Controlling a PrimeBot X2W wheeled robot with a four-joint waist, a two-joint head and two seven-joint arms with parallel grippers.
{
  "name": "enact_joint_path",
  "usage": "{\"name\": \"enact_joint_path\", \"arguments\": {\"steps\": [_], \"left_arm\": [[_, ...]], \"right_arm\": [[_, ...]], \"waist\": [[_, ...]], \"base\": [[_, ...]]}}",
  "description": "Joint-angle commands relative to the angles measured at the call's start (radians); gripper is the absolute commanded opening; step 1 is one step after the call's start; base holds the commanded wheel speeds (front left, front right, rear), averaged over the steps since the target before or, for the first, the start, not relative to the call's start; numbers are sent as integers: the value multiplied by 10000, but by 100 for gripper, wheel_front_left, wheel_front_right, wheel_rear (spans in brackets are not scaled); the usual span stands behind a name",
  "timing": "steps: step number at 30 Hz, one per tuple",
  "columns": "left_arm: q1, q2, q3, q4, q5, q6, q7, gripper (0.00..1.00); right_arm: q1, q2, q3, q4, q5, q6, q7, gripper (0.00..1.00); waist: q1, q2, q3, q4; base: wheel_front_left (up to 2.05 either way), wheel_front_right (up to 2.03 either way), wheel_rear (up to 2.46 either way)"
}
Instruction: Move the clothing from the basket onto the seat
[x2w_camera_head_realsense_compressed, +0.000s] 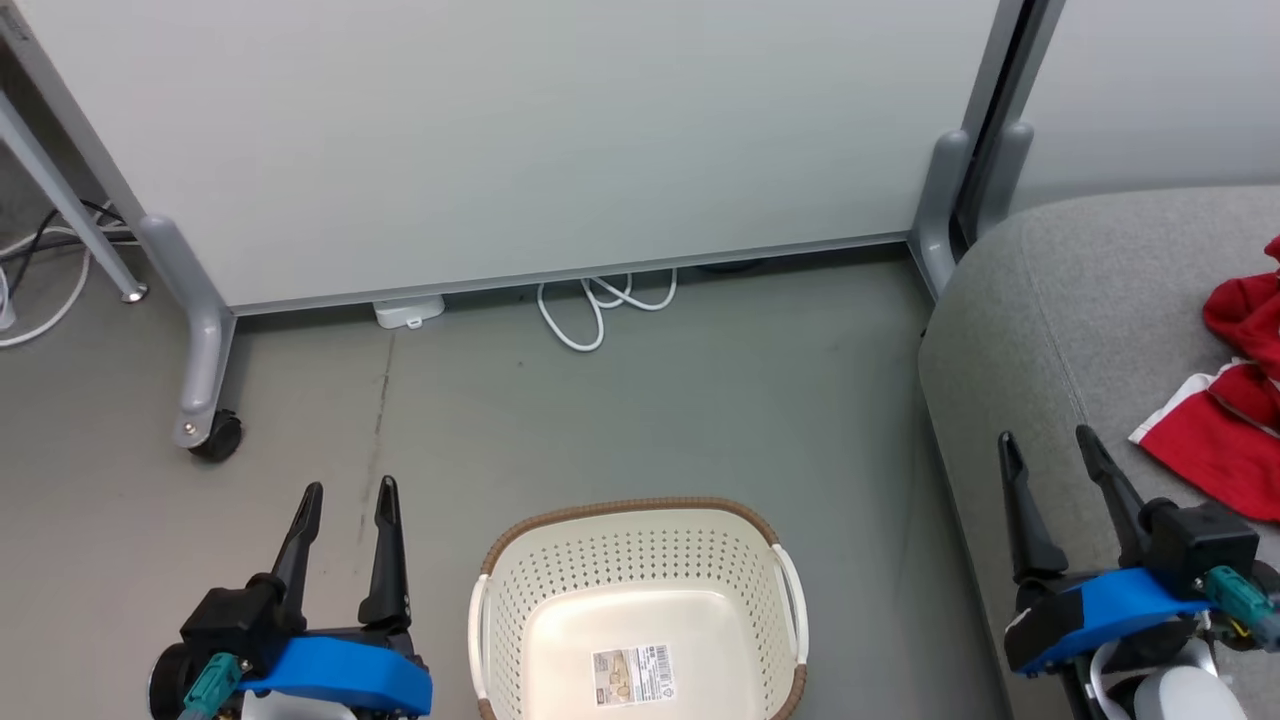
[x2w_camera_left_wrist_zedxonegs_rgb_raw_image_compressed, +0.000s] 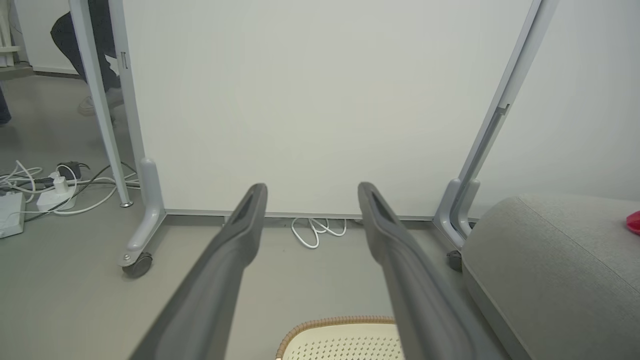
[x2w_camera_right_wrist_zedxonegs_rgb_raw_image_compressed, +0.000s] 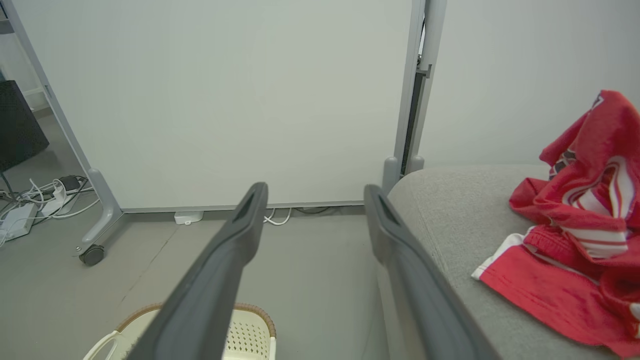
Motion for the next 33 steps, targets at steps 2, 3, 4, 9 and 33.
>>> {"name": "enact_joint_path", "arguments": {"steps": [2,3,4,9,33], "left_arm": [[152,-7,92,89,-10,-26,-30,100],[151,-7,105,124,-19,-26,-30,100],[151,-7,105,124,-19,-26,-30,100],[93,61,32,418,-47,-27,-30,100],[343,-47,14,936,-853,-1,260,0]], "right_arm": [[317,59,116,34,-122,1,6,100],[354,69,147,44,-85,1,-9,100],[354,69,147,44,-85,1,-9,100],[492,95,322,160,18,1,-2,100],[399,99,341,985,1136,0,153,0]], "waist": [[2,-1,-229,197],[2,-1,-247,216],[2,-1,-247,216],[2,-1,-296,255],[3,-1,-216,172]], "base": [[0,0,0],[0,0,0],[0,0,0],[0,0,0],[0,0,0]]}}
